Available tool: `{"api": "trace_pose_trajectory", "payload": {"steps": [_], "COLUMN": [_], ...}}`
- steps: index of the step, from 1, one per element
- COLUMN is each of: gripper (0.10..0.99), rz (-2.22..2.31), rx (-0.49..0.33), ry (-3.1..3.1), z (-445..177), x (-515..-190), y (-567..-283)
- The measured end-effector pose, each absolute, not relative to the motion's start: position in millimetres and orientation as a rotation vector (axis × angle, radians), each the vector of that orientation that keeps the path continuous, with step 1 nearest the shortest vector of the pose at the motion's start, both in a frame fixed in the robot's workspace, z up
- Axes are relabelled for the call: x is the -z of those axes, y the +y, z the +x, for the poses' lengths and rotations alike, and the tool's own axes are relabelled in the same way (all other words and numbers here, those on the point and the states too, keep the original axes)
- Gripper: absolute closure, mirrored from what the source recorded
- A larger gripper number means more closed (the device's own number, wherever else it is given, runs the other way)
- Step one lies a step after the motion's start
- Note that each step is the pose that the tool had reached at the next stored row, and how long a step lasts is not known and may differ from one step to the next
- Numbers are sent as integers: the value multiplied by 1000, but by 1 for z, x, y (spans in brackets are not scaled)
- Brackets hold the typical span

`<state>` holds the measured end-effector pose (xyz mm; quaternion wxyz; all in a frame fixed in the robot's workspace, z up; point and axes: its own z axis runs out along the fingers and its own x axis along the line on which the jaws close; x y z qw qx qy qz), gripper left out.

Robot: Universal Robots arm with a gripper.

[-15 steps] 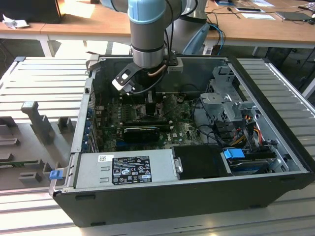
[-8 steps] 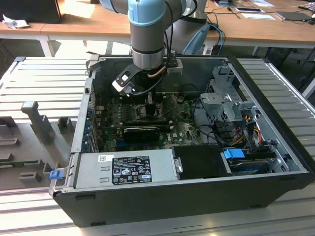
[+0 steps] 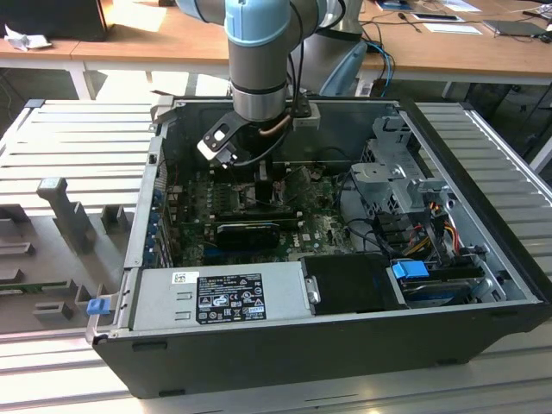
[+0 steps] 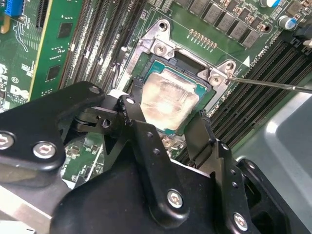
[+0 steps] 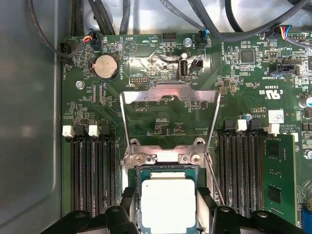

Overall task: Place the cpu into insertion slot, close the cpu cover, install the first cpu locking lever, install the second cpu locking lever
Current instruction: 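Place the cpu into insertion slot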

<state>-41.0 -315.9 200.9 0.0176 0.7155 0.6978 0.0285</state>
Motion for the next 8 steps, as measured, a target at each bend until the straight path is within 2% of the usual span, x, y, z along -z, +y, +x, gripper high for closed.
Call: {"api": "trace_pose_trajectory", "payload": {"steps": [6, 7, 8], "gripper": [478, 494, 561], "rz": [2223, 2223, 2222], "rx": [-88, -88, -88], "ry": [2168, 2168, 2168], "z": [-41, -41, -41], "x": [-208, -210, -211], "y": [-316, -316, -316]}}
